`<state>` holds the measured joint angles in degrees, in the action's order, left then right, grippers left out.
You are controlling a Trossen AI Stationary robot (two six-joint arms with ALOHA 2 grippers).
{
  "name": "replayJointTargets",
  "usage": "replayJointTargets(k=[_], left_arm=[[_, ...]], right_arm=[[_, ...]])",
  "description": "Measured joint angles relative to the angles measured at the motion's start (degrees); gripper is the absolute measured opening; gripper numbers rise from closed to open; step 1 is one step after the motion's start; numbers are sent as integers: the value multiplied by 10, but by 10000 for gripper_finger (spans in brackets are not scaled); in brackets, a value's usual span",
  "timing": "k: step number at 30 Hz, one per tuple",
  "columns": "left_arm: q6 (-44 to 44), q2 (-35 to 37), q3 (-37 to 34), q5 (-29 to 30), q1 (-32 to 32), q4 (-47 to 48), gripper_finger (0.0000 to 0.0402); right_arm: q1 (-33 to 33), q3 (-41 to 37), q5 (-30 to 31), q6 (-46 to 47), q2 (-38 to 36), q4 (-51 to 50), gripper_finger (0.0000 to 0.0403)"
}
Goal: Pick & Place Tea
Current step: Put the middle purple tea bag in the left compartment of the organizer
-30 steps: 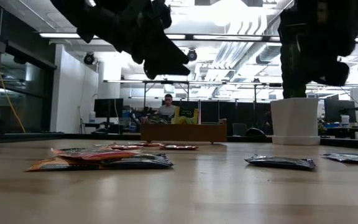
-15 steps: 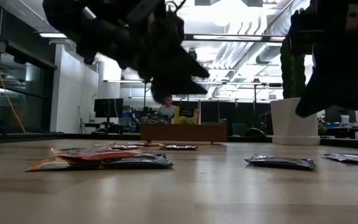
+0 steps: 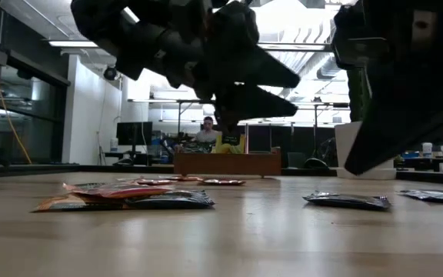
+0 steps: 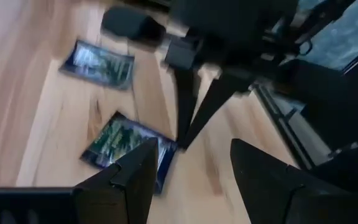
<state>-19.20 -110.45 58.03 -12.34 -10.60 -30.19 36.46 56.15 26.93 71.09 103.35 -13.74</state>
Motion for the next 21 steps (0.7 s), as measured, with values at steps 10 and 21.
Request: replayJointTargets(k=[10, 21], left_arm=[[-10, -4, 6, 9, 0, 21, 199], [-21, -4, 6, 15, 1, 21, 199]], right_arm=[[26, -2, 14, 26, 5, -33, 0], [24, -41, 43, 21, 6, 9, 0]])
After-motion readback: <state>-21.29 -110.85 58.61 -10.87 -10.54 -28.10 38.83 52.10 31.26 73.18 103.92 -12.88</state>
